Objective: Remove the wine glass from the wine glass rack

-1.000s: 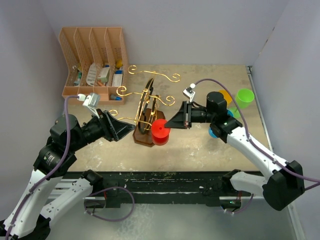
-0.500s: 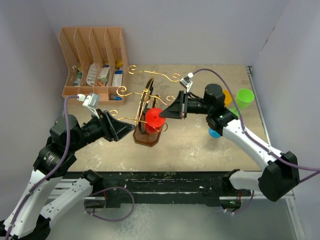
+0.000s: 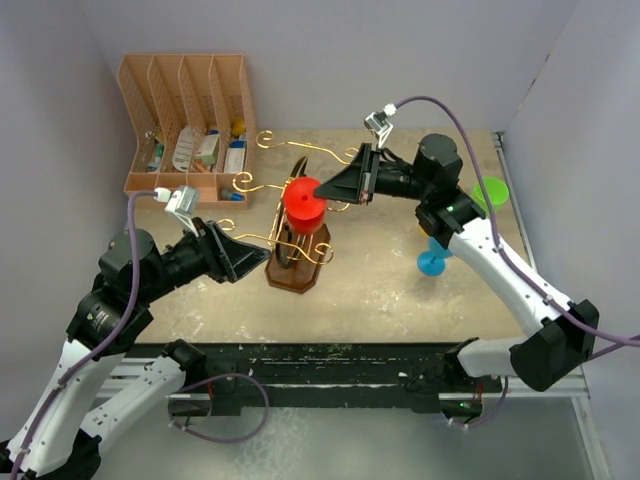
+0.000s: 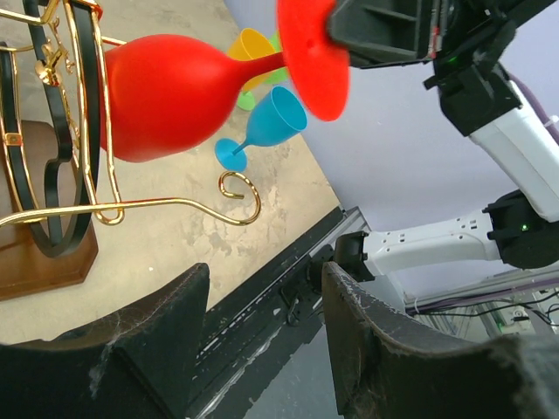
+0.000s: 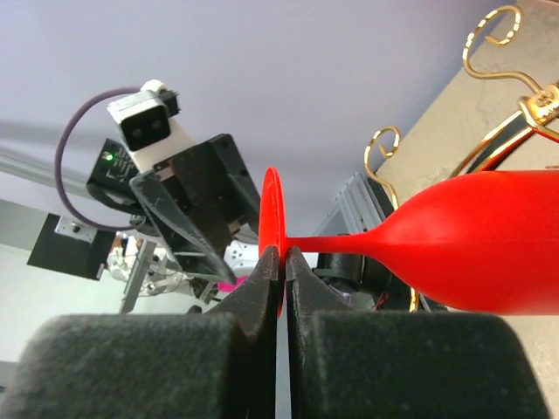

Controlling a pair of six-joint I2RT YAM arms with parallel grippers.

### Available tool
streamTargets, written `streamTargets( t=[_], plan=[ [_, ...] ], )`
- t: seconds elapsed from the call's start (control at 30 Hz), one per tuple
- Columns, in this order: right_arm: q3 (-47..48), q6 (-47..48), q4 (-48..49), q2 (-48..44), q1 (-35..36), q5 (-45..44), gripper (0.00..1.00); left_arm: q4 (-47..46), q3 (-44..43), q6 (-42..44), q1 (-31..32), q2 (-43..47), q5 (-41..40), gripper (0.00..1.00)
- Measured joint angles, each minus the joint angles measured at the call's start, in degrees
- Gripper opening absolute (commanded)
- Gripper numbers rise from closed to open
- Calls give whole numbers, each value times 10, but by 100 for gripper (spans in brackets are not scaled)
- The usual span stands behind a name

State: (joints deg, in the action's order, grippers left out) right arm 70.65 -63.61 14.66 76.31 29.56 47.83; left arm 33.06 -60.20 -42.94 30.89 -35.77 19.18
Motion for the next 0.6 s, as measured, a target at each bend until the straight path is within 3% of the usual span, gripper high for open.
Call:
streamTargets(
  t=[0.2,0.6],
  plan=[
    [61,35,-94,-29,1,-7,0,-8,0,-6,0,-3,1,58],
    [98,112,-157,-95,1,-28,0,-21,-1,-25,0,-5,2,58]
  ],
)
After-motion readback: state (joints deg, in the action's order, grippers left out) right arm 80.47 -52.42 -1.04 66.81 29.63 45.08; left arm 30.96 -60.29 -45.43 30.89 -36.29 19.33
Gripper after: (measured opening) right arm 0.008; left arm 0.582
